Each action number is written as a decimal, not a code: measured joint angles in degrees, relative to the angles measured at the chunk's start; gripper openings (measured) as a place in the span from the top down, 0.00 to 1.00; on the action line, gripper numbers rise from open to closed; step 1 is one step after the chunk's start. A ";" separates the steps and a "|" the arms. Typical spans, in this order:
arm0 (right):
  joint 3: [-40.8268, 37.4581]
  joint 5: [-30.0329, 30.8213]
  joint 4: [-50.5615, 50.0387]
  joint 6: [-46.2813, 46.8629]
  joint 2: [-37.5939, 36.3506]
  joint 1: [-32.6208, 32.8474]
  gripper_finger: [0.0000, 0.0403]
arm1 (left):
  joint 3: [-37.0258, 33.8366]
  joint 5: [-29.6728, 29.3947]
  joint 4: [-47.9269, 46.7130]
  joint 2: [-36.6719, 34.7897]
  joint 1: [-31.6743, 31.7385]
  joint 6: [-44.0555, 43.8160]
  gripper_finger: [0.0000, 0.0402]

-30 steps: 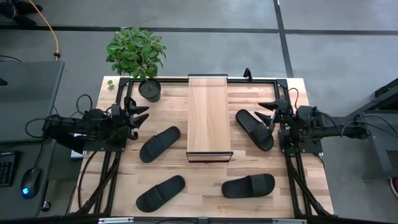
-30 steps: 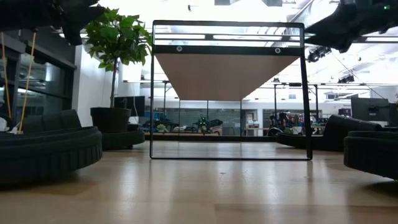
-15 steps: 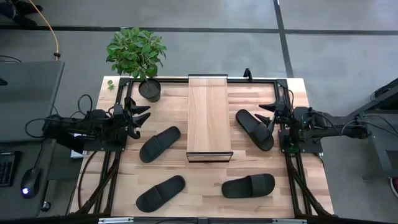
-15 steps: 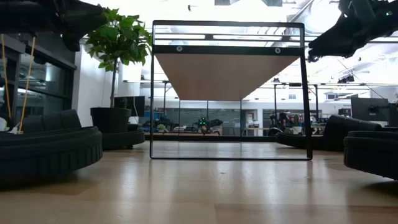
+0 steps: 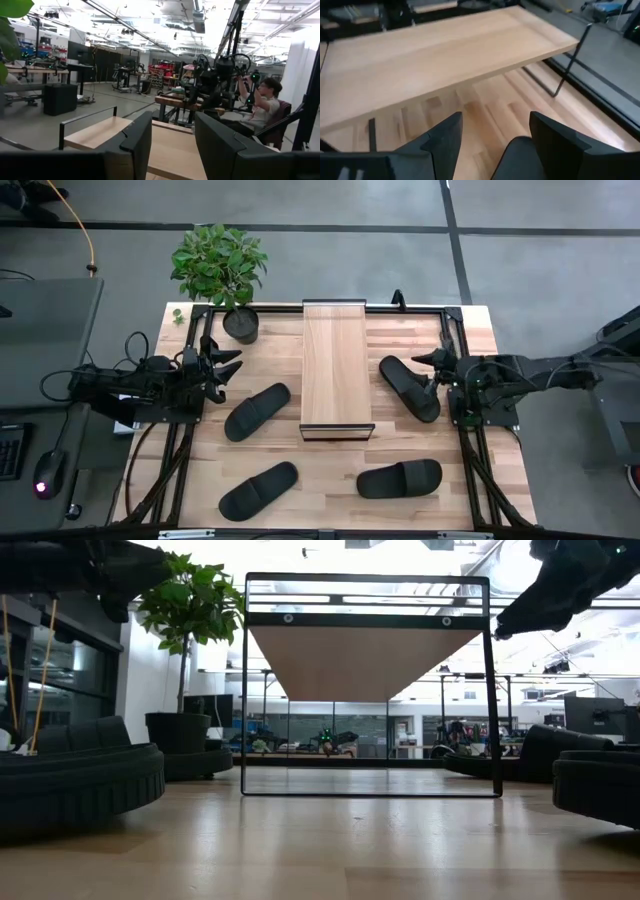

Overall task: Pick and place slides into the shelf
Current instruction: Put the black slide on the shelf

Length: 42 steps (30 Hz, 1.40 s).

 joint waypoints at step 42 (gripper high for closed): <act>13.07 -5.83 -6.53 32.22 31.97 22.91 0.45 | -0.04 -0.03 -0.44 0.00 0.00 0.17 0.67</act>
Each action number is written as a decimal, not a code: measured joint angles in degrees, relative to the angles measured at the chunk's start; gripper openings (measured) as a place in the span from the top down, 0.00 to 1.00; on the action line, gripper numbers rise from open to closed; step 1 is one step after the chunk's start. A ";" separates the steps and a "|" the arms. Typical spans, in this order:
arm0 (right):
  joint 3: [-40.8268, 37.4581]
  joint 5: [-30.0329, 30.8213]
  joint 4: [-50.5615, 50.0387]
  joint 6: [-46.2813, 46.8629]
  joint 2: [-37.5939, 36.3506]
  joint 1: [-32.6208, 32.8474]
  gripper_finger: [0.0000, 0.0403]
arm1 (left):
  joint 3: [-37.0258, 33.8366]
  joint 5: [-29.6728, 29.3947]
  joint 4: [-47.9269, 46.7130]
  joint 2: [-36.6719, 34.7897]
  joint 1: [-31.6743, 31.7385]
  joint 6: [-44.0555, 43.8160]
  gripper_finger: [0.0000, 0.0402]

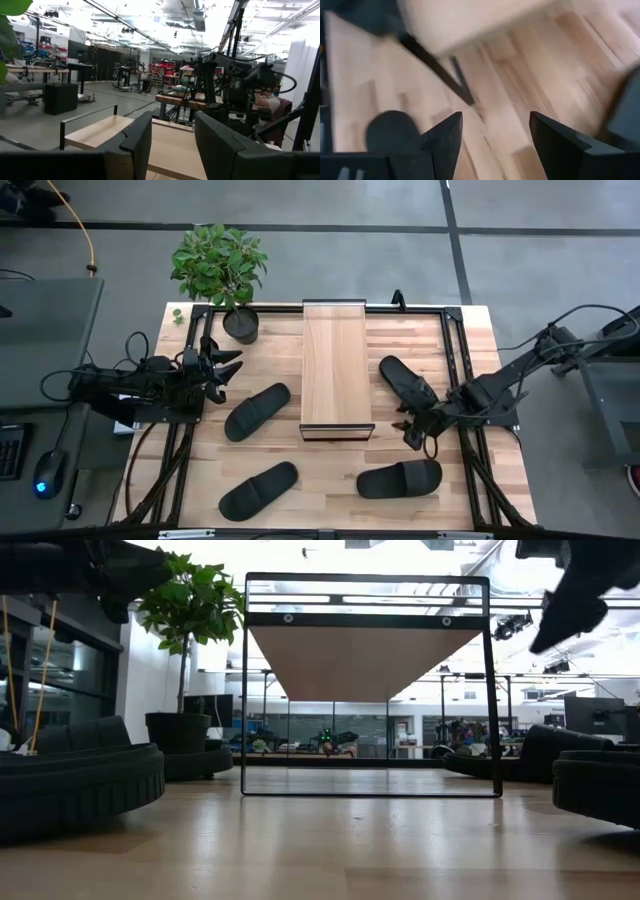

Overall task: Pick and place slides into the shelf
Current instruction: Put the black slide on the shelf

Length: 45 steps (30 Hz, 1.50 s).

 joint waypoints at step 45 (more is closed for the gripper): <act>-0.07 -6.00 3.92 21.91 0.00 17.12 0.45 | 0.00 -1.70 -2.86 -0.02 0.00 -0.59 0.67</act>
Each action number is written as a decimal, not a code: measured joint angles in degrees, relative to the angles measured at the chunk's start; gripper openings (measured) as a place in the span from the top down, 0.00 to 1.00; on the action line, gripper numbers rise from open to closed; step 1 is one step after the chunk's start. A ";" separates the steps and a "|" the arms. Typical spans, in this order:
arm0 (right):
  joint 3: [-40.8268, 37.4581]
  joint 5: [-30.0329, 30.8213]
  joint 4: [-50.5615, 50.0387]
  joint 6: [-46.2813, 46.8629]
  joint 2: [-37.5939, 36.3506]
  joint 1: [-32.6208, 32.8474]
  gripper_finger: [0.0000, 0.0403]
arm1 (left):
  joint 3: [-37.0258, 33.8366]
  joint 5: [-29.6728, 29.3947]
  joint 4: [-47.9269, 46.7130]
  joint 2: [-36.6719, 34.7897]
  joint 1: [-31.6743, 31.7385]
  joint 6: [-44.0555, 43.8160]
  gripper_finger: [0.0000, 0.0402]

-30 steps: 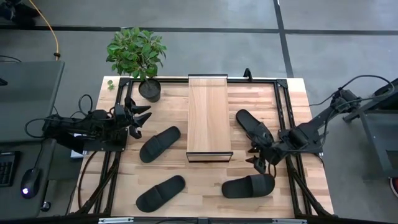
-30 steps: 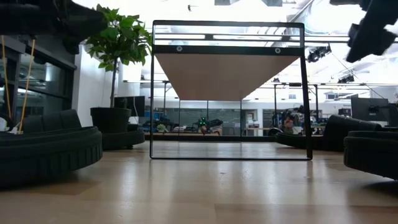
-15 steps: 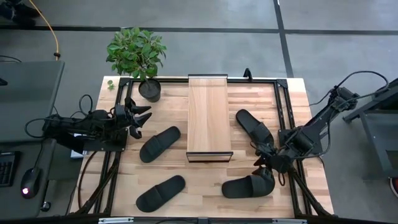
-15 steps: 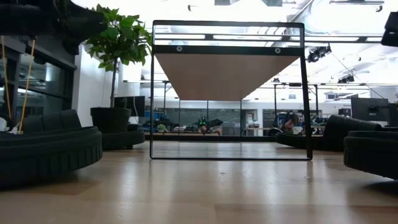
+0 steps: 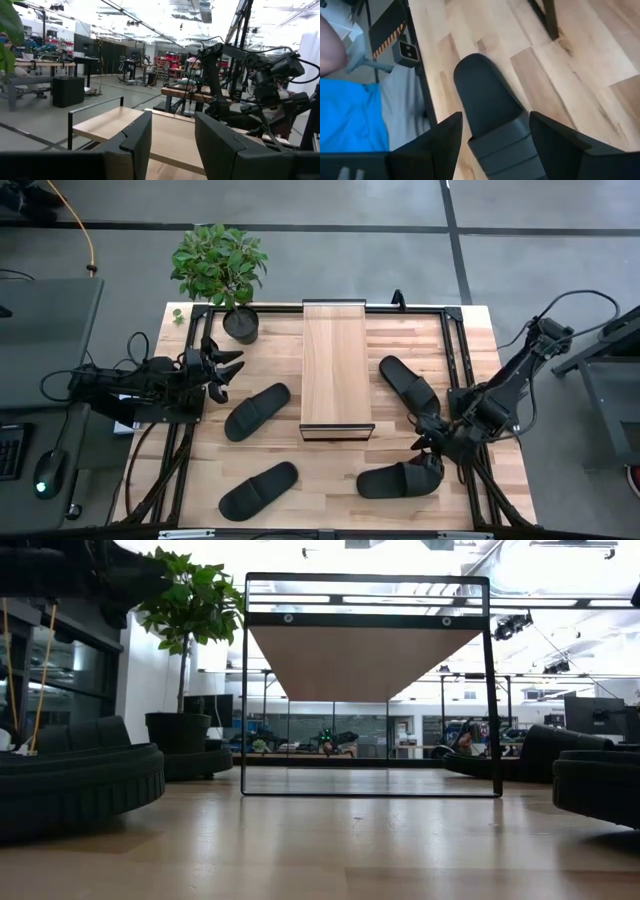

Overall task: Pick and place slides into the shelf
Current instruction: Put the black slide on the shelf

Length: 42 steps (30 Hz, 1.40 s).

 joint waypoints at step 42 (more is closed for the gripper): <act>-0.04 24.20 -3.09 58.60 23.99 31.62 0.45 | 0.00 -0.20 -2.65 0.01 0.00 -2.41 0.67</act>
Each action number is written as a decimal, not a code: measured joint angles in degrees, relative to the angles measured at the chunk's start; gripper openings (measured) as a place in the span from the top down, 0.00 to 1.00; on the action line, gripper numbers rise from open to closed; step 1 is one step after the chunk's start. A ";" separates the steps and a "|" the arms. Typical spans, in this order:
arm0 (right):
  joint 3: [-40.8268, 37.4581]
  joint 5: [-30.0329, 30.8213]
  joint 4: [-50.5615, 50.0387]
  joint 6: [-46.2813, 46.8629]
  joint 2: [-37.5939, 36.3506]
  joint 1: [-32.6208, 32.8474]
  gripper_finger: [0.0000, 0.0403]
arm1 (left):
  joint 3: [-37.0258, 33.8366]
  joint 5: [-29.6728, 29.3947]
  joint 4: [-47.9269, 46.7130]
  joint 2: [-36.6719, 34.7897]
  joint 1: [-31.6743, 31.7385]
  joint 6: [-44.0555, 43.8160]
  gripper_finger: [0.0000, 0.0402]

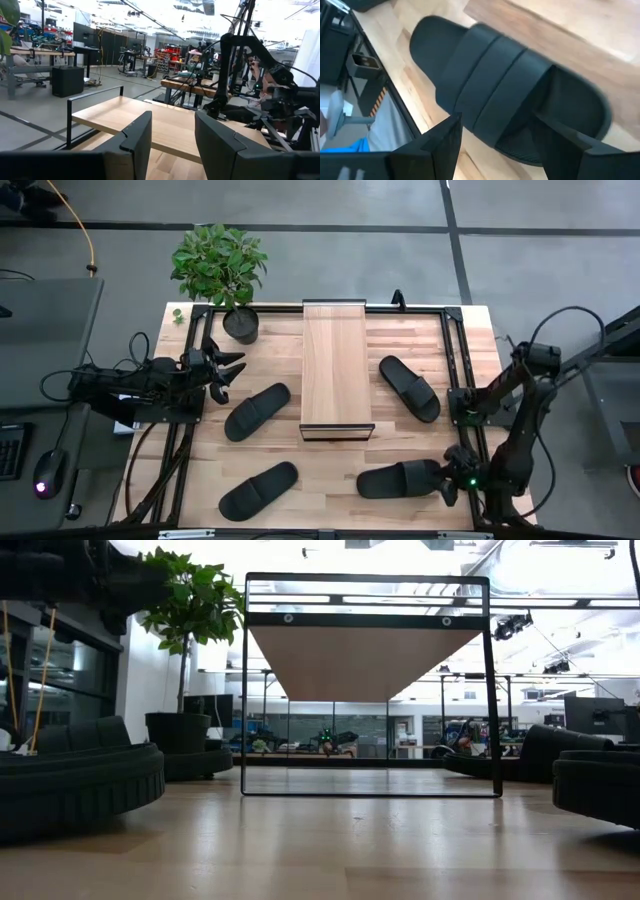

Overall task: Pick and place slides into the shelf
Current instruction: Put the black slide on the shelf

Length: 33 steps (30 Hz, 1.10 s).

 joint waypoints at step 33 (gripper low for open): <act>0.02 4.26 8.37 -0.67 9.41 -1.28 0.45 | 0.00 0.00 0.00 0.01 0.00 0.00 0.67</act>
